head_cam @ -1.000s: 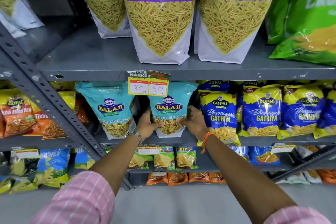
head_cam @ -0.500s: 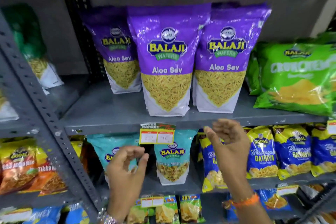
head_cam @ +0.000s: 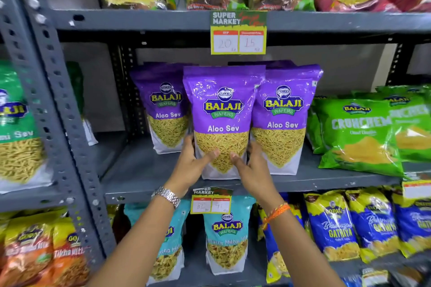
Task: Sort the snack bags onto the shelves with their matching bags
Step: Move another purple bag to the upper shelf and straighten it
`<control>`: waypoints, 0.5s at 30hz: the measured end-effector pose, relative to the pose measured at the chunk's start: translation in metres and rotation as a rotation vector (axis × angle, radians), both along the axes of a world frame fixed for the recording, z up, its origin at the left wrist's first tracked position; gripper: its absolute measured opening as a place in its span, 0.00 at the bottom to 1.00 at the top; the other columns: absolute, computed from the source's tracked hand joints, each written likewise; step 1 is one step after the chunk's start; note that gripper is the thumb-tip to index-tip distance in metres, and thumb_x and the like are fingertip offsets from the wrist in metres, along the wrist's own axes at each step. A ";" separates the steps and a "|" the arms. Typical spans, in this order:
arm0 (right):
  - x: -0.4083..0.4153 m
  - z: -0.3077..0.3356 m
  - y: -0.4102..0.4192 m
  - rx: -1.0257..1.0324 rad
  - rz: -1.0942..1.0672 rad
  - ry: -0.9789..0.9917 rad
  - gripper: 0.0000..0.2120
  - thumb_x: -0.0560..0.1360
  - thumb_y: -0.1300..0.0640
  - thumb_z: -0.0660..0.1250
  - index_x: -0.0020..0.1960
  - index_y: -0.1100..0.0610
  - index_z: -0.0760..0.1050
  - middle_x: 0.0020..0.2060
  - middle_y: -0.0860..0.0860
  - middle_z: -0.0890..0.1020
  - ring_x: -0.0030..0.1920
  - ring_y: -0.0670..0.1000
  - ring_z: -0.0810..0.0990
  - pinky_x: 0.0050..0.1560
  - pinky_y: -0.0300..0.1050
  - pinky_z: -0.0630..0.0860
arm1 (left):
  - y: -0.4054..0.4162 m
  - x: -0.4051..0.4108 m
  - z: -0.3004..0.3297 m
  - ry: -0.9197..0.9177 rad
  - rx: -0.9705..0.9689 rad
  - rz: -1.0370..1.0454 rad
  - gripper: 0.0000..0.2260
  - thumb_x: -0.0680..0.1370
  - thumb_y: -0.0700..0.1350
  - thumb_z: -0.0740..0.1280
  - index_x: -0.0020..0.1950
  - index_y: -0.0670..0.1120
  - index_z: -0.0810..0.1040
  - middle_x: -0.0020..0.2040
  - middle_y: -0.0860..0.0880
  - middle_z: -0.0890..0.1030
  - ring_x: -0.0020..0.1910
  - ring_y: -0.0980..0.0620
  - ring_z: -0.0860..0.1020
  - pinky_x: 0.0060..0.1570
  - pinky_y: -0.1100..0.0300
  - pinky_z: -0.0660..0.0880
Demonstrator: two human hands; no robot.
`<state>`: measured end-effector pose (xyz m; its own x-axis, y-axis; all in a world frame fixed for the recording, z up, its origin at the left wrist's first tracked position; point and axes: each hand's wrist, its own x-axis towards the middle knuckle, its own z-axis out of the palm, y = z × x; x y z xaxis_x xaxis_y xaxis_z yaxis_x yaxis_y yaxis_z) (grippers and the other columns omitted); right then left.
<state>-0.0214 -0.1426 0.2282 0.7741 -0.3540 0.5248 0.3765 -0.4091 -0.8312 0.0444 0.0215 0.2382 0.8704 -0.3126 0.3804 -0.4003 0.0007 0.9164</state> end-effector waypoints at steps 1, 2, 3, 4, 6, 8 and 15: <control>0.001 0.002 0.002 0.027 0.000 -0.012 0.29 0.71 0.46 0.68 0.69 0.52 0.67 0.63 0.50 0.80 0.65 0.50 0.78 0.68 0.59 0.74 | -0.001 0.000 0.000 -0.020 -0.011 0.028 0.39 0.66 0.59 0.77 0.72 0.50 0.67 0.68 0.50 0.79 0.69 0.51 0.77 0.71 0.44 0.73; 0.003 0.002 0.001 0.045 0.008 -0.025 0.27 0.71 0.49 0.69 0.68 0.51 0.68 0.63 0.50 0.80 0.65 0.50 0.78 0.68 0.59 0.74 | -0.001 -0.001 0.000 -0.034 -0.026 0.047 0.38 0.65 0.59 0.78 0.71 0.50 0.69 0.67 0.48 0.79 0.68 0.50 0.78 0.71 0.42 0.73; 0.004 0.003 0.001 0.053 0.014 -0.029 0.23 0.72 0.53 0.70 0.66 0.48 0.70 0.63 0.50 0.81 0.65 0.50 0.79 0.68 0.59 0.74 | 0.000 -0.001 -0.001 -0.036 -0.038 0.061 0.38 0.64 0.60 0.79 0.69 0.50 0.70 0.66 0.47 0.80 0.67 0.49 0.78 0.70 0.41 0.73; 0.005 0.005 0.001 0.061 0.013 -0.029 0.21 0.73 0.56 0.70 0.63 0.44 0.71 0.62 0.50 0.81 0.64 0.51 0.79 0.68 0.60 0.74 | 0.001 -0.001 0.000 -0.037 -0.043 0.069 0.38 0.63 0.61 0.79 0.69 0.50 0.70 0.66 0.48 0.81 0.67 0.48 0.79 0.70 0.40 0.74; 0.007 0.007 0.002 0.066 0.000 -0.010 0.18 0.74 0.58 0.71 0.56 0.39 0.72 0.59 0.50 0.83 0.61 0.51 0.81 0.66 0.61 0.76 | 0.006 -0.003 0.002 -0.049 -0.044 0.077 0.40 0.62 0.63 0.79 0.69 0.51 0.71 0.65 0.50 0.81 0.67 0.50 0.79 0.69 0.41 0.74; 0.008 0.012 0.008 0.064 0.017 0.000 0.16 0.73 0.56 0.73 0.54 0.40 0.72 0.56 0.48 0.83 0.59 0.50 0.81 0.64 0.60 0.77 | 0.014 -0.001 0.003 -0.069 -0.052 0.095 0.41 0.62 0.63 0.79 0.70 0.51 0.71 0.66 0.50 0.81 0.67 0.51 0.78 0.69 0.42 0.75; 0.025 0.025 0.058 0.039 0.122 0.031 0.23 0.71 0.56 0.76 0.62 0.54 0.71 0.54 0.47 0.83 0.56 0.47 0.81 0.62 0.55 0.79 | 0.073 0.003 0.008 -0.076 -0.084 0.199 0.34 0.65 0.52 0.79 0.68 0.46 0.73 0.59 0.48 0.85 0.53 0.60 0.83 0.55 0.61 0.80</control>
